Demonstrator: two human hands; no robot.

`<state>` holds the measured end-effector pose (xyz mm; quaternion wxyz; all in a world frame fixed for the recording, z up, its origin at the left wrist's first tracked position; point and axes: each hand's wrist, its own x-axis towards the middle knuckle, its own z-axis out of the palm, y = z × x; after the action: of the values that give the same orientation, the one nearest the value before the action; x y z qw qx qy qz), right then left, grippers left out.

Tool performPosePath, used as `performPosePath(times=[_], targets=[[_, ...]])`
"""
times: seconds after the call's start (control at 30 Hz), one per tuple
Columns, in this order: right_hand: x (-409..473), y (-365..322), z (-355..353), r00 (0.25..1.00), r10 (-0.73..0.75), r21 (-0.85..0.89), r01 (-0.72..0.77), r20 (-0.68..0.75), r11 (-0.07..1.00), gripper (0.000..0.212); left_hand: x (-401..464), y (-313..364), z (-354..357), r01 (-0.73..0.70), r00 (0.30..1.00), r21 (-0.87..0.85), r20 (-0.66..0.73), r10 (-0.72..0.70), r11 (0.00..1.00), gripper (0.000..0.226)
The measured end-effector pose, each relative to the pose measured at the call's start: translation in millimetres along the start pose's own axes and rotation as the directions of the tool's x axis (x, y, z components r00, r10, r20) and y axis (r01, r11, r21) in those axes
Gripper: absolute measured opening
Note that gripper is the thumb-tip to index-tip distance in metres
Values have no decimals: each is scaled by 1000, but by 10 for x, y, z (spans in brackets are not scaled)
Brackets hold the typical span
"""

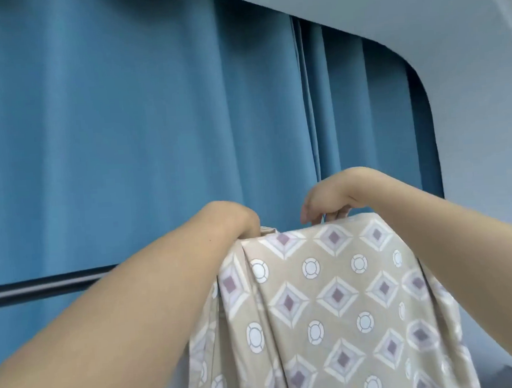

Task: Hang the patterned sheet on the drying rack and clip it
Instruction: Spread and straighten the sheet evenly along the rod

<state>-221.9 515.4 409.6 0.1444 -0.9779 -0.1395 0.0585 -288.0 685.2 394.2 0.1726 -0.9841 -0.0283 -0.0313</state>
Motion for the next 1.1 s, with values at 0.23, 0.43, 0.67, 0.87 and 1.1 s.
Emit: performPosePath(times=[0.23,0.43,0.67,0.87,1.1], targets=[[-295,-194,345,965,-203,405,121,165,906,47,-75,-110,48,158,987,-194,57,-149,968,15],[-250,-175,404,977,-207,184,214,-59,959,45,-288,-189,29,43,915,-791,-214,-342,610,11],[-292,-181,433,958,-203,176,239,-203,955,41,-1034,-110,137,-125,983,-989,-134,-124,72,15],[-246,-510,192,823,-194,-137,141,-534,980,29,-1291,146,444,73,979,-991,50,196,-114,41],[-124,-583,133,668,-49,34,111,-742,993,21,-1627,313,721,78,929,-987,21,370,-140,41]])
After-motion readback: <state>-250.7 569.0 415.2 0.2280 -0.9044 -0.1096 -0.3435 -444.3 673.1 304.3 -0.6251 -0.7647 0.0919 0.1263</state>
